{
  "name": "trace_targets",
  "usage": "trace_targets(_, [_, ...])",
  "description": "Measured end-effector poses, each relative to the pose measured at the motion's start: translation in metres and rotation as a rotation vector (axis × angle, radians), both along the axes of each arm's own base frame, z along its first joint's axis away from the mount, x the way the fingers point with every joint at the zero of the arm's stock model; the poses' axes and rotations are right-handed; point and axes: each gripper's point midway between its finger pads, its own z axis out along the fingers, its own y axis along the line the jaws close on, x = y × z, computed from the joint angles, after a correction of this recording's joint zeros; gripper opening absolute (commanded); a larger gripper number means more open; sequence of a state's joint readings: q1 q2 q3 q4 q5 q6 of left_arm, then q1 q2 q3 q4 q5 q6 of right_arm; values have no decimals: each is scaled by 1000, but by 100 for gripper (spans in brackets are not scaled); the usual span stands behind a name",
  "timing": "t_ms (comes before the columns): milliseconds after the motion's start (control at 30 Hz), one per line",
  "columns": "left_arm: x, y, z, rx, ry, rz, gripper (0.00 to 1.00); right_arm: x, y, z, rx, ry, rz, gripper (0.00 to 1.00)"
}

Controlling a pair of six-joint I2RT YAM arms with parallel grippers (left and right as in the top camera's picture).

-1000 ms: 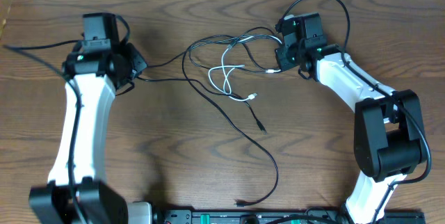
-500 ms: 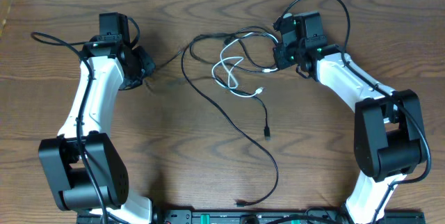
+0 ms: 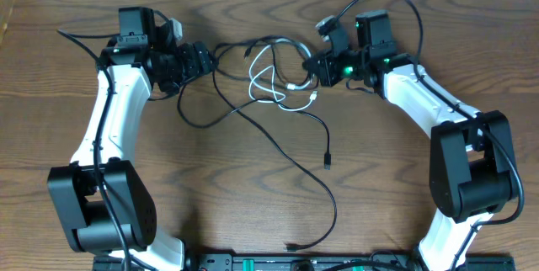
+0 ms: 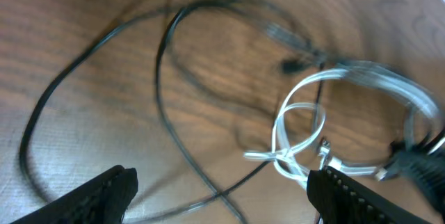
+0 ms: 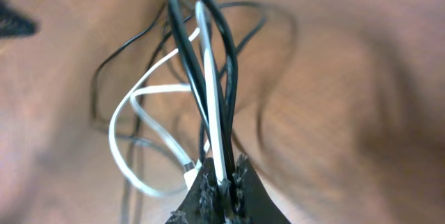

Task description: Untangle cables

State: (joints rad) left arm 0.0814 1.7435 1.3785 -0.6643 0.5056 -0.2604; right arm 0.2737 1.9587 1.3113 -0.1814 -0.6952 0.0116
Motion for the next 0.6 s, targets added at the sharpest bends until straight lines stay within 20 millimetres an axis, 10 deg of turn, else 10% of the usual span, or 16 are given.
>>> trace_targets(400, [15, -1, -68, -38, 119, 26, 82, -73, 56, -15, -13, 156, 208, 1])
trace_targets(600, [13, -1, -90, -55, 177, 56, 22, -84, 72, -23, -76, 132, 229, 2])
